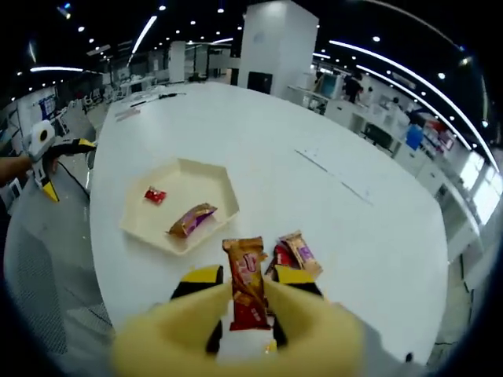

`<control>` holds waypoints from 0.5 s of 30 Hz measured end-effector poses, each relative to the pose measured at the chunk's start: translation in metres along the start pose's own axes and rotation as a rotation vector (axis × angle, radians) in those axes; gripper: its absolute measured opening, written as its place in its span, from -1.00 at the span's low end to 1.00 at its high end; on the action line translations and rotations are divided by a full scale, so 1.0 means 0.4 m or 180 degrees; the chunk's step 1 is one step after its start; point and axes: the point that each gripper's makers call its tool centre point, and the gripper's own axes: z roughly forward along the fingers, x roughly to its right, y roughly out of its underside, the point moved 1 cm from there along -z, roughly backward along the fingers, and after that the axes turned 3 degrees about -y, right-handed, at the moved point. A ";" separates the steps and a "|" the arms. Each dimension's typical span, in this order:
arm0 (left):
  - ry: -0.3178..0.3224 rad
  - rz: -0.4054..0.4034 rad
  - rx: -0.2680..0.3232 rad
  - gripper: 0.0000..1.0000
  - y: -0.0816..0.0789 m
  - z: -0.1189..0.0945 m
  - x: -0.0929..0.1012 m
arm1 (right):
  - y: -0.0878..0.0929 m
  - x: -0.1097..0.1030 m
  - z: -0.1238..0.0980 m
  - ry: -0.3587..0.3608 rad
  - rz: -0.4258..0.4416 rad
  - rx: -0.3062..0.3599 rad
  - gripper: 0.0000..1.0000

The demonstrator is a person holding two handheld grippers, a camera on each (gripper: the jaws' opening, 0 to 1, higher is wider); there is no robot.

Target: Place the target food into the container with the food tongs after gripping and lifting it, then release it inside without dropping or visibly crushing the food.

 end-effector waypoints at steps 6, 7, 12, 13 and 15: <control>-0.0004 0.0002 0.0004 0.79 0.000 0.000 0.000 | -0.018 -0.011 0.002 -0.0011 -0.0056 -0.0014 -0.53; -0.0006 -0.0004 0.0002 0.79 0.000 0.000 -0.001 | -0.021 -0.010 0.002 -0.0001 -0.0067 -0.0022 -0.53; -0.0007 -0.0010 0.0020 0.81 -0.001 -0.001 -0.002 | -0.039 -0.010 -0.001 0.0005 -0.0054 0.0002 -0.53; -0.0007 -0.0012 0.0023 0.81 -0.001 -0.001 -0.002 | -0.048 -0.010 -0.001 0.0005 -0.0044 0.0023 -0.53; -0.0005 -0.0016 0.0030 0.82 -0.002 0.000 -0.002 | -0.062 -0.015 0.004 -0.0006 -0.0037 0.0057 -0.54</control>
